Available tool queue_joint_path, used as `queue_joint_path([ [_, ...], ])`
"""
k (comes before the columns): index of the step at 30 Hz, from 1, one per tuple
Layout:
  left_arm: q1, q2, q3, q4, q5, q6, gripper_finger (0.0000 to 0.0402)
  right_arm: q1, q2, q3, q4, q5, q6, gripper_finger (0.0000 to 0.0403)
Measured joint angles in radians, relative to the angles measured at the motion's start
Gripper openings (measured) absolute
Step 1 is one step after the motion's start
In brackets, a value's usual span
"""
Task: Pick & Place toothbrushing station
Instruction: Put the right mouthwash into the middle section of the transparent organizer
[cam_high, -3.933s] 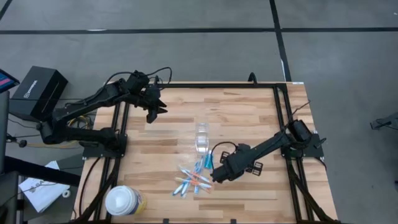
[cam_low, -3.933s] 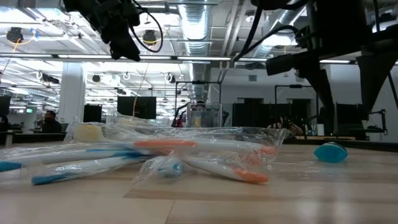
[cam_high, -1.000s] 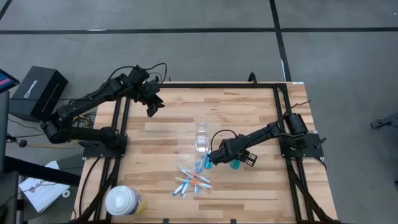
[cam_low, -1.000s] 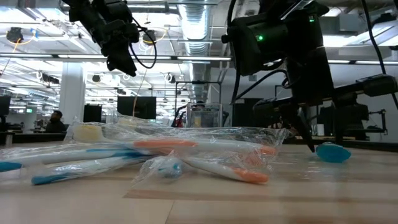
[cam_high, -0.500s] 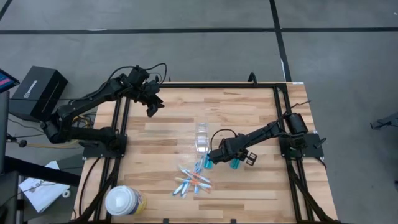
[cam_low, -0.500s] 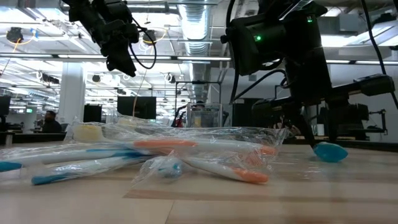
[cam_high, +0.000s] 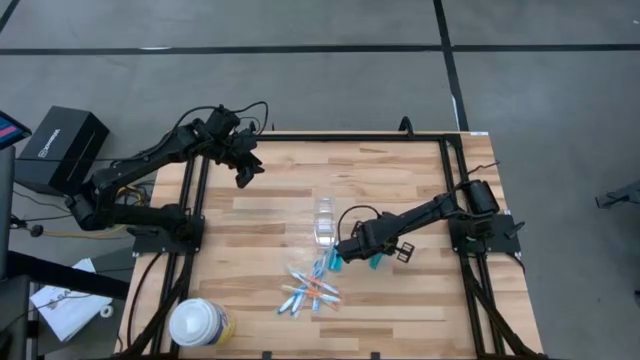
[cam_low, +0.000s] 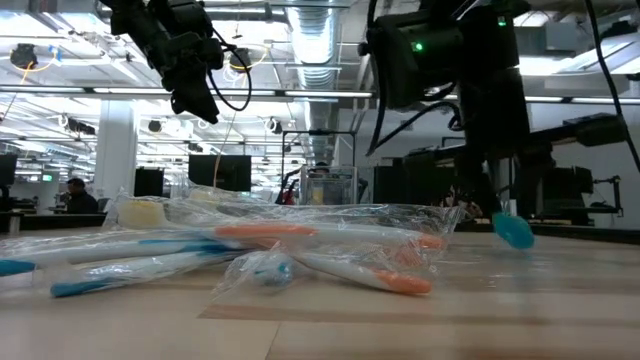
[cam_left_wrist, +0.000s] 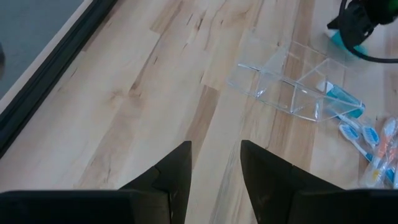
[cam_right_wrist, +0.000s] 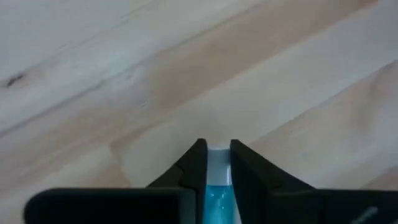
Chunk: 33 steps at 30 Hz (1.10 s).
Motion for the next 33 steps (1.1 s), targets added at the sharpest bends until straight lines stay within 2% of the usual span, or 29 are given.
queue_joint_path([
  [6,0.0,0.0,0.0,0.003,0.001,0.0,0.013,0.0,-0.05,0.0,-0.033,0.058,-0.017,0.0002],
  [12,0.0,0.0,0.0,0.005,0.001,0.0,0.0126,-0.005,-0.079,0.0,-0.054,0.085,-0.027,0.002],
  [17,0.0,0.003,0.0,0.004,0.003,0.0,0.0126,-0.004,-0.081,-0.001,-0.034,0.099,-0.057,0.0051],
  [23,0.0,0.045,0.0,-0.001,0.008,0.0,0.0126,-0.003,-0.061,-0.001,0.022,0.107,-0.074,0.0113],
  [28,0.0,0.059,0.0,0.0,0.016,0.003,0.0126,-0.003,-0.063,-0.001,0.0,0.086,-0.067,0.0167],
  [30,0.0,0.059,0.0,0.001,0.016,0.005,0.0126,-0.003,-0.063,-0.002,-0.028,0.072,-0.058,0.0181],
  [33,0.0,0.059,0.0,0.003,0.016,0.006,0.0126,-0.005,-0.063,-0.049,0.04,0.041,-0.048,0.0192],
])
